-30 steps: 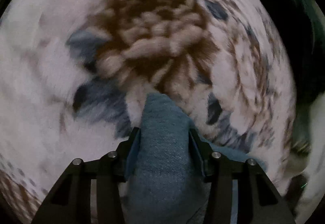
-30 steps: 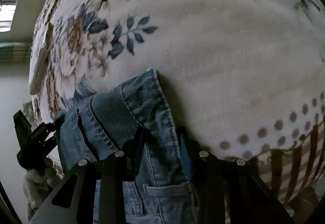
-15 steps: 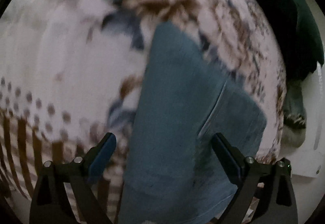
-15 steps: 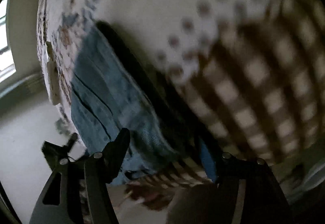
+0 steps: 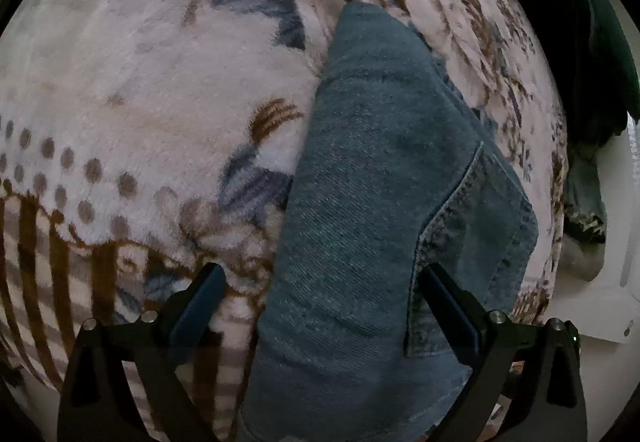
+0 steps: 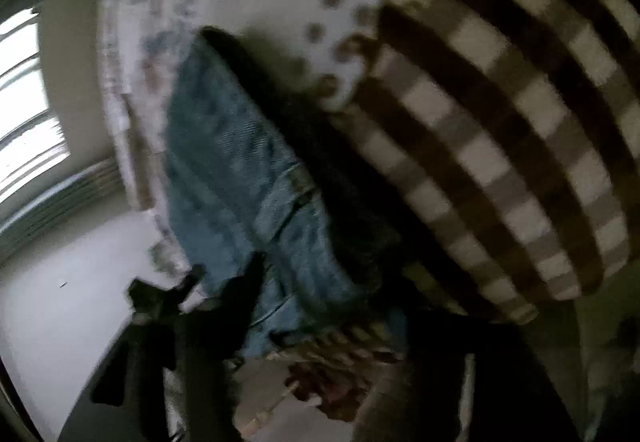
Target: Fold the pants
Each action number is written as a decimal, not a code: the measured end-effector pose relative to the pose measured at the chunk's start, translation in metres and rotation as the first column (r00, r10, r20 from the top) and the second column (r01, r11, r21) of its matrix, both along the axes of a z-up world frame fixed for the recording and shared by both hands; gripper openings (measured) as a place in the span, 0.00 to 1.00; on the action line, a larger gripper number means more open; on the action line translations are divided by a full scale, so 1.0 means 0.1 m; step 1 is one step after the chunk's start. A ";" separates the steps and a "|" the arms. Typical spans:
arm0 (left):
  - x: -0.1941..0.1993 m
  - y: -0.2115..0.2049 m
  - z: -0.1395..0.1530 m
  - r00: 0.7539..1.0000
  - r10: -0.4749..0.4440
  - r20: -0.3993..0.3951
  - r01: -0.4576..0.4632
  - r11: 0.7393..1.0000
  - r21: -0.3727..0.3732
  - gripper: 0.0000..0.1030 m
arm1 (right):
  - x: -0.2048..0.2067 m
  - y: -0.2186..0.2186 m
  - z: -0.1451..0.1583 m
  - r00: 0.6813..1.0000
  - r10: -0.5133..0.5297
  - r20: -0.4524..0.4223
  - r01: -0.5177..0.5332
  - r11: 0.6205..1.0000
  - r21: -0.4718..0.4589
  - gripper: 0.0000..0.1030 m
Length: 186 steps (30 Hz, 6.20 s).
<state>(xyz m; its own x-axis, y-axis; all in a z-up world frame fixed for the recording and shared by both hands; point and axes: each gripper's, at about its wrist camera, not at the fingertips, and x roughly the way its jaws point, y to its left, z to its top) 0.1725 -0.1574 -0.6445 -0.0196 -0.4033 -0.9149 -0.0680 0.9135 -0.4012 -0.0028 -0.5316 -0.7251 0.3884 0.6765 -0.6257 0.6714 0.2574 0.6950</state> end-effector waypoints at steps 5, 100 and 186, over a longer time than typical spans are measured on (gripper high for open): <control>-0.09 -0.05 -0.08 1.000 -0.015 -0.013 0.015 0.999 -0.034 0.97 | 0.16 0.46 -0.30 0.993 0.106 0.053 -0.110 0.991 0.078 0.71; 2.43 1.42 3.25 0.797 -0.141 0.587 -0.115 0.919 0.377 0.92 | 3.98 3.07 4.07 0.885 0.465 0.014 -0.145 0.305 -0.941 0.93; -0.28 1.74 6.25 0.691 -0.133 0.710 -0.213 0.902 0.376 1.00 | 0.78 3.74 8.08 0.785 0.611 0.101 -0.077 0.259 -0.963 0.98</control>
